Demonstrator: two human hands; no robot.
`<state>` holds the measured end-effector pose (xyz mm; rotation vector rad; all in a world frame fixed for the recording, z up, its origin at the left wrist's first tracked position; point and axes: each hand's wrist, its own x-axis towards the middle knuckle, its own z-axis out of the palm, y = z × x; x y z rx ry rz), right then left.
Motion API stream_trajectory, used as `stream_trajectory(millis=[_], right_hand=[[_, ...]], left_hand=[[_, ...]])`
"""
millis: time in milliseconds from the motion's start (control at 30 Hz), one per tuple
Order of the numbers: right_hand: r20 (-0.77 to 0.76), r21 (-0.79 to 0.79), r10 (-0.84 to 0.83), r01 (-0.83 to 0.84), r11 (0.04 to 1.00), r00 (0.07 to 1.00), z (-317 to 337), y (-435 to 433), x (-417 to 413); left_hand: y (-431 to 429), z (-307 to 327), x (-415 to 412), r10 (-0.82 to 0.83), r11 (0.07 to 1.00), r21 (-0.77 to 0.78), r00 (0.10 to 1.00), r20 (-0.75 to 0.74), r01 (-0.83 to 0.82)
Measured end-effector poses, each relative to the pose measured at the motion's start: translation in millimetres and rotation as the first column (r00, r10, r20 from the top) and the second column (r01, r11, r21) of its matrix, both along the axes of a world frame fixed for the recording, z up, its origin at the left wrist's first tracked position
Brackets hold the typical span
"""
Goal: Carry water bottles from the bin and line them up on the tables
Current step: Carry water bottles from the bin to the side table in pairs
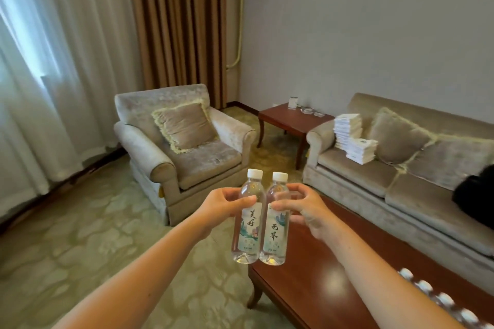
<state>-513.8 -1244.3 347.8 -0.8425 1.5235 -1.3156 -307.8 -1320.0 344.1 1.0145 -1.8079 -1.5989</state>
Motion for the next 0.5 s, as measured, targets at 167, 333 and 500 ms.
stream_trajectory(millis=[167,333,500], right_hand=[[0.011,0.024,0.044,-0.044,0.999,0.999,-1.0,-79.1,-12.3],[0.004,0.013,0.037,-0.037,0.999,0.999,-5.2,-176.2,-24.6],[-0.018,-0.005,-0.042,0.042,0.999,0.999,-6.9,-284.7,-35.3]], left_hand=[[-75.8,-8.2,-13.8,0.063,0.998,0.012,0.998,0.009,-0.064],[-178.8,-13.7,-24.6,0.021,0.998,0.067,1.000,-0.018,-0.020],[-293.0,-1.5,-41.0,-0.021,1.000,0.016,1.000,0.006,0.021]])
